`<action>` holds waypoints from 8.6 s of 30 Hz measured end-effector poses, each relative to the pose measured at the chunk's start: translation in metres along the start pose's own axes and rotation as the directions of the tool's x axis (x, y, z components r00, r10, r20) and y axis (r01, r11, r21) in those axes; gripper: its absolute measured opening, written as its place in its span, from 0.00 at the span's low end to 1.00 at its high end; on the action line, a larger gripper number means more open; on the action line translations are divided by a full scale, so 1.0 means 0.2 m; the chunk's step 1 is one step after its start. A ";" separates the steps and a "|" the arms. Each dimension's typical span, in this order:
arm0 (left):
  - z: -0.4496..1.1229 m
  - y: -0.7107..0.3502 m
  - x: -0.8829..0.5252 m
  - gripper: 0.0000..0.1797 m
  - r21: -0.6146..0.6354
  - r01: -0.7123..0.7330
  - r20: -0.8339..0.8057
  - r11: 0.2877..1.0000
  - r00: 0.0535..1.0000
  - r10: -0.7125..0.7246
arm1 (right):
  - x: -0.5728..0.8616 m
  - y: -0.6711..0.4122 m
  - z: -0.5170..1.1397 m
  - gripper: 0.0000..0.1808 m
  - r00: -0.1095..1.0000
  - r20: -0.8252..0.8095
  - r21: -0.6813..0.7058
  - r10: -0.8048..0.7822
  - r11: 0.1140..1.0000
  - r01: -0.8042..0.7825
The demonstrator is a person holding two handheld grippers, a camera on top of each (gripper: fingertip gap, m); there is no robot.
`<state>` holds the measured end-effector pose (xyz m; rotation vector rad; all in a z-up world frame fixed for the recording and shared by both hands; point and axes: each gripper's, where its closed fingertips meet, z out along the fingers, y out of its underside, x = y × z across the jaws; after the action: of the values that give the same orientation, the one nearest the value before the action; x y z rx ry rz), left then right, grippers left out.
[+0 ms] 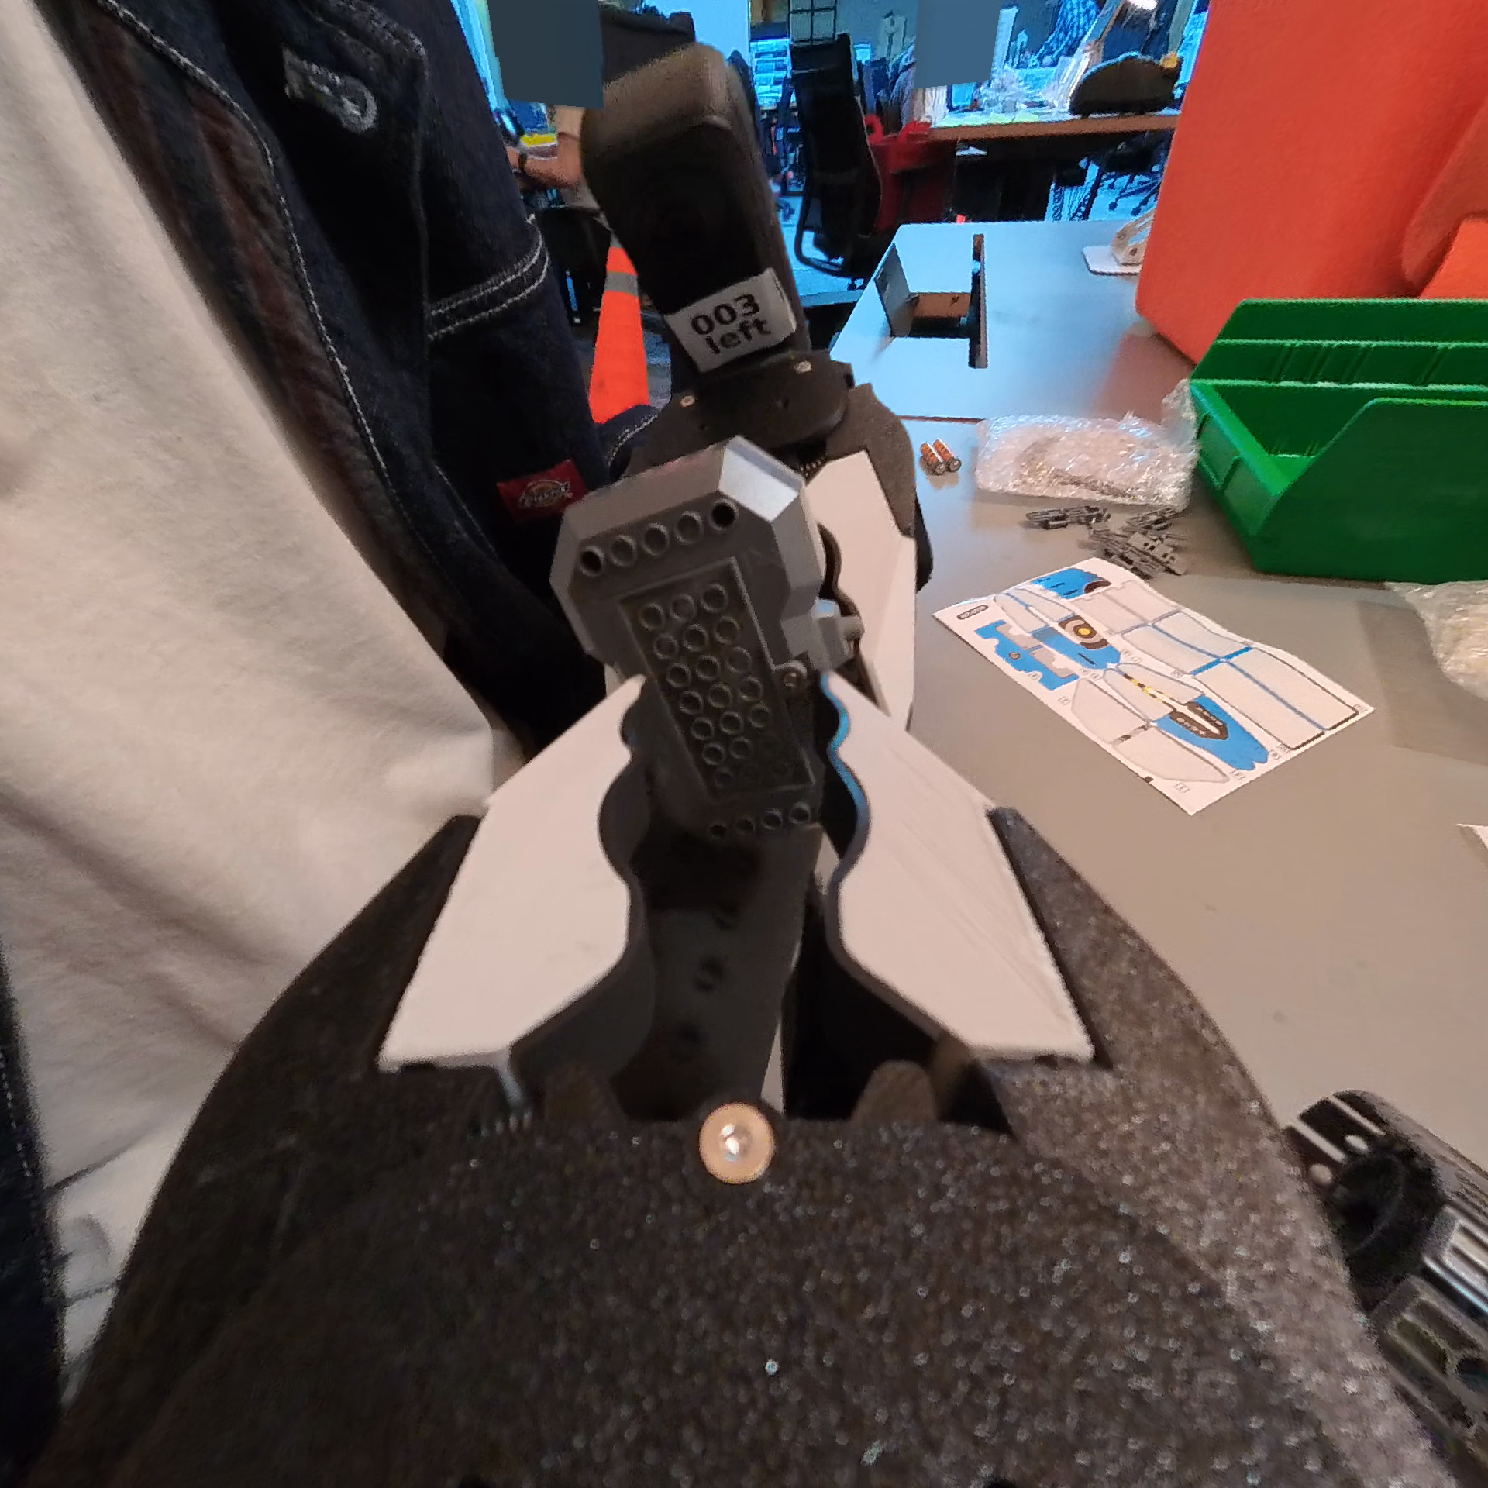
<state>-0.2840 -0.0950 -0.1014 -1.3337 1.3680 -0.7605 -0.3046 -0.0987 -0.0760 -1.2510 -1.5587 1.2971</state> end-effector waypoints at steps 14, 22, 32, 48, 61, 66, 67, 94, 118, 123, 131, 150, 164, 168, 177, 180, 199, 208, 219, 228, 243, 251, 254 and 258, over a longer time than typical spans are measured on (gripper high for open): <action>-0.03 -0.02 -0.03 0.38 0.033 0.048 -0.003 0.998 0.999 -0.048 | 0.02 -0.03 -0.06 0.14 1.000 -0.025 0.034 0.007 0.999 -0.007; -0.05 0.03 -0.05 0.39 -0.052 -0.036 0.035 0.998 0.999 0.038 | 0.03 -0.01 -0.05 0.15 0.999 -0.025 0.015 0.025 1.000 -0.024; -0.07 0.03 -0.17 0.39 -0.243 -0.311 0.261 0.919 0.891 0.370 | 0.16 -0.04 -0.07 0.41 0.906 -0.043 0.154 0.421 0.899 -0.411; -0.09 0.00 -0.24 0.39 -0.312 -0.401 0.376 0.861 0.780 0.500 | 0.17 -0.08 -0.04 0.35 0.808 0.062 0.319 0.586 0.755 -0.572; -0.28 0.05 -0.41 0.39 -0.348 -0.296 0.506 0.889 0.740 0.444 | 0.32 0.20 -0.07 0.36 0.804 -0.404 -0.070 0.436 0.862 -0.502; -0.37 0.06 -0.43 0.39 -0.318 -0.254 0.540 0.913 0.743 0.395 | 0.42 0.40 -0.10 0.36 0.804 -0.569 -0.417 0.174 0.781 -0.464; -0.38 0.07 -0.43 0.39 -0.320 -0.252 0.542 0.913 0.742 0.394 | 0.43 0.43 -0.10 0.36 0.804 -0.570 -0.435 0.171 0.767 -0.472; -0.49 0.06 -0.46 0.39 -0.194 -0.262 0.656 0.945 0.682 0.324 | 0.28 0.02 0.18 0.42 0.908 -0.231 -0.197 0.348 0.898 -0.394; -0.61 0.36 -0.39 0.39 -0.402 -0.082 0.592 0.912 0.737 0.327 | 0.51 0.16 0.34 0.64 0.883 -0.320 -0.307 0.343 0.844 -0.440; -0.86 0.44 -0.36 0.35 -0.268 0.202 0.699 0.942 0.714 0.045 | 0.56 0.40 0.33 0.64 0.914 -0.380 -0.564 0.145 0.746 -0.353; -1.00 0.40 -0.26 0.31 0.086 0.466 0.715 0.880 0.586 -0.381 | 0.54 0.45 0.36 0.65 0.941 -0.335 -0.641 0.043 0.722 -0.261; -0.64 0.33 -0.28 0.28 0.027 0.482 0.624 0.876 0.676 -0.391 | 0.40 0.23 0.12 0.38 0.847 -0.502 -0.135 0.173 0.952 -0.274; -0.56 0.32 -0.26 0.26 -0.006 0.466 0.646 0.885 0.677 -0.353 | 0.38 0.27 0.15 0.30 0.862 -0.492 -0.209 0.120 0.945 -0.251; -0.57 0.32 -0.26 0.26 0.006 0.464 0.651 0.886 0.671 -0.356 | 0.39 0.27 0.14 0.29 0.859 -0.494 -0.196 0.134 0.946 -0.260; -0.62 0.34 -0.27 0.25 0.019 0.477 0.673 0.879 0.643 -0.364 | 0.39 0.27 0.14 0.28 0.856 -0.488 -0.172 0.171 0.943 -0.287; -0.68 0.37 -0.29 0.25 -0.011 0.489 0.706 0.872 0.621 -0.340 | 0.39 0.27 0.14 0.28 0.857 -0.486 -0.174 0.171 0.942 -0.287; -1.95 1.11 -0.48 0.34 0.203 0.828 0.979 0.522 -0.166 -0.117 | 0.40 0.29 0.14 0.27 0.855 -0.484 -0.185 0.188 0.932 -0.310; -1.88 1.06 -0.49 0.24 0.076 0.813 0.978 0.578 0.053 -0.202 | 0.40 0.29 0.14 0.27 0.857 -0.474 -0.178 0.203 0.931 -0.318; -1.57 0.32 -0.52 0.24 0.077 0.233 0.869 0.969 0.462 -0.180 | 0.41 0.29 0.14 0.27 0.854 -0.473 -0.166 0.218 0.930 -0.329; -1.75 0.71 -0.53 0.24 0.037 0.602 0.940 0.798 0.249 -0.232 | 0.40 0.30 0.14 0.27 0.852 -0.476 -0.174 0.217 0.927 -0.333; -1.96 1.14 -0.46 0.25 0.249 0.822 0.959 0.512 -0.136 -0.247 | 0.40 0.32 0.14 0.27 0.849 -0.475 -0.185 0.231 0.918 -0.352; -1.94 1.00 -0.48 0.31 0.251 0.770 0.956 0.587 -0.103 -0.275 | 0.41 0.32 0.14 0.27 0.847 -0.478 -0.187 0.231 0.916 -0.355; -1.87 0.83 -0.47 0.31 0.184 0.705 0.969 0.685 -0.012 -0.248 | 0.41 0.32 0.13 0.27 0.844 -0.483 -0.184 0.232 0.916 -0.357; -1.70 0.78 -0.42 0.30 0.143 0.687 0.970 0.713 0.047 -0.240 | 0.41 0.33 0.14 0.27 0.845 -0.484 -0.191 0.229 0.914 -0.357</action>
<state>-0.6645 -0.0579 -0.1370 -2.0910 -0.0965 0.1185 -0.3368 -0.0255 -0.1495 -1.8818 -1.2605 0.8825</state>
